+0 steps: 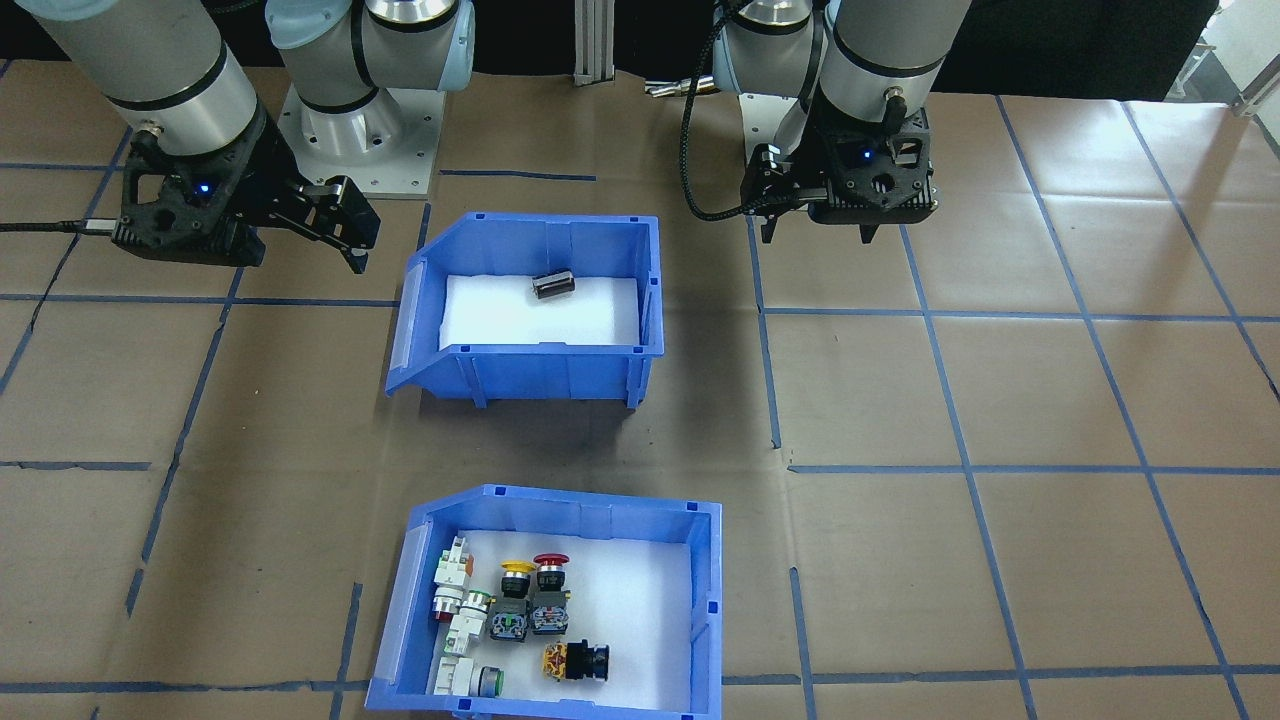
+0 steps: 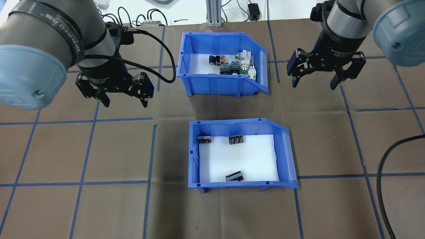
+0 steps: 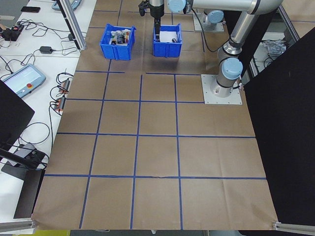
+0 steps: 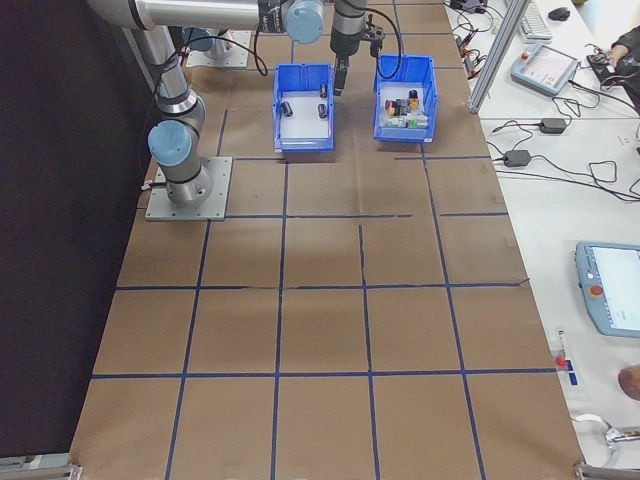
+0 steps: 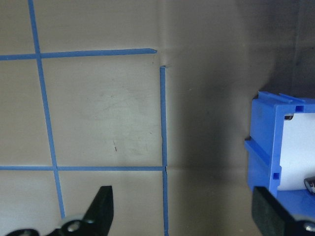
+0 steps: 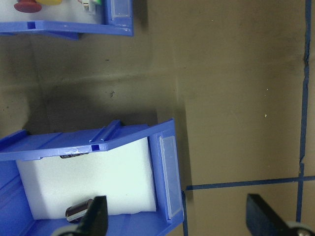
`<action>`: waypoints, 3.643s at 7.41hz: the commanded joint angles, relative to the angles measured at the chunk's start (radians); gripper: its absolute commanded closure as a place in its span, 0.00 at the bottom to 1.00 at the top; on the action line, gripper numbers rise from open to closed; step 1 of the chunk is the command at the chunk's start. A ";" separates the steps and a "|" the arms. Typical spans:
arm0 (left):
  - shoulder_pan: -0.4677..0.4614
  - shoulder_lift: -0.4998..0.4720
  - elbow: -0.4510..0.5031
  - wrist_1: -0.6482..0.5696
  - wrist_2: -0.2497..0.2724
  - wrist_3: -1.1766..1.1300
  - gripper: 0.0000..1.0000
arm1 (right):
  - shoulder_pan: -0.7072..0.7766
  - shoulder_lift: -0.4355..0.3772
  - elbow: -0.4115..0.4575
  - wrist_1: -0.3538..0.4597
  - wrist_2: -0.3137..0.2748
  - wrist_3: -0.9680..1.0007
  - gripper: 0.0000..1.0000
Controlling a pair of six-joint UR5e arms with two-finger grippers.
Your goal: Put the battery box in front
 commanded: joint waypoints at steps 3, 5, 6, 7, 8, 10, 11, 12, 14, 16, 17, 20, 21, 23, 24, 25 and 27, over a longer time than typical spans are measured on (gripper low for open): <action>0.003 0.014 -0.015 0.021 0.000 -0.049 0.00 | 0.000 0.021 0.003 0.004 -0.008 0.000 0.00; 0.001 0.025 -0.018 0.018 0.002 -0.240 0.00 | 0.000 0.021 0.001 -0.002 -0.012 -0.016 0.00; 0.000 0.028 -0.018 0.008 0.003 -0.330 0.00 | 0.000 0.021 -0.002 -0.002 -0.014 -0.018 0.00; -0.002 0.030 -0.020 0.001 0.002 -0.397 0.00 | 0.000 0.021 -0.002 -0.001 -0.014 -0.018 0.00; -0.006 0.036 -0.023 -0.002 0.000 -0.496 0.00 | -0.003 0.023 -0.008 0.001 -0.014 -0.026 0.00; -0.029 0.079 -0.093 -0.003 -0.020 -0.856 0.00 | -0.007 0.062 -0.032 -0.015 -0.006 -0.233 0.00; -0.049 0.114 -0.139 -0.003 -0.056 -0.993 0.00 | -0.007 0.102 -0.075 -0.047 -0.002 -0.336 0.00; -0.080 0.135 -0.185 -0.003 -0.084 -1.184 0.00 | -0.005 0.139 -0.128 -0.041 0.000 -0.440 0.00; -0.216 0.137 -0.251 0.021 -0.084 -1.485 0.00 | 0.018 0.200 -0.176 -0.047 0.001 -0.692 0.00; -0.317 0.126 -0.292 0.070 -0.092 -1.687 0.00 | 0.093 0.277 -0.227 -0.090 0.001 -0.858 0.00; -0.341 0.123 -0.341 0.148 -0.163 -1.763 0.00 | 0.134 0.327 -0.271 -0.096 -0.003 -0.903 0.00; -0.379 0.122 -0.492 0.444 -0.218 -1.917 0.01 | 0.284 0.511 -0.472 -0.128 -0.008 -0.995 0.00; -0.402 0.102 -0.494 0.475 -0.216 -1.945 0.01 | 0.335 0.557 -0.511 -0.145 -0.009 -0.998 0.00; -0.460 0.001 -0.492 0.631 -0.216 -2.023 0.01 | 0.380 0.598 -0.506 -0.145 -0.008 -1.141 0.00; -0.470 -0.025 -0.494 0.671 -0.212 -2.029 0.01 | 0.383 0.602 -0.491 -0.145 -0.006 -1.176 0.00; -0.471 -0.033 -0.494 0.670 -0.216 -2.048 0.01 | 0.382 0.622 -0.462 -0.171 -0.008 -1.179 0.00; -0.473 -0.045 -0.497 0.670 -0.218 -2.057 0.01 | 0.382 0.616 -0.367 -0.278 -0.009 -1.176 0.00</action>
